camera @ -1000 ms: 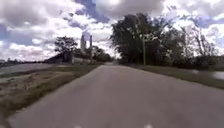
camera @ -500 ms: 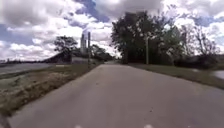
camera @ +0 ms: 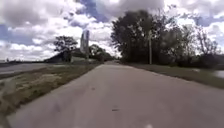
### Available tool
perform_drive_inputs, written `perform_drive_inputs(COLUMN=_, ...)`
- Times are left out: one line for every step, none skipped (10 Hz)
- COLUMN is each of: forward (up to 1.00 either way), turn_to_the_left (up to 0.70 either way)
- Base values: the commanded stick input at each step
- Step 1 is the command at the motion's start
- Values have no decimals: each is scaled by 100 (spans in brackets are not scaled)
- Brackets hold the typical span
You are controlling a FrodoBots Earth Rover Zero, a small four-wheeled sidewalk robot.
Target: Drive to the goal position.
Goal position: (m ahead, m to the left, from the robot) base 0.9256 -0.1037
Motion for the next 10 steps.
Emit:
perform_drive_inputs(forward=100, turn_to_the_left=0)
perform_drive_inputs(forward=100, turn_to_the_left=0)
perform_drive_inputs(forward=100, turn_to_the_left=0)
perform_drive_inputs(forward=100, turn_to_the_left=0)
perform_drive_inputs(forward=100, turn_to_the_left=0)
perform_drive_inputs(forward=100, turn_to_the_left=0)
perform_drive_inputs(forward=100, turn_to_the_left=0)
perform_drive_inputs(forward=100, turn_to_the_left=0)
perform_drive_inputs(forward=100, turn_to_the_left=0)
perform_drive_inputs(forward=100, turn_to_the_left=0)
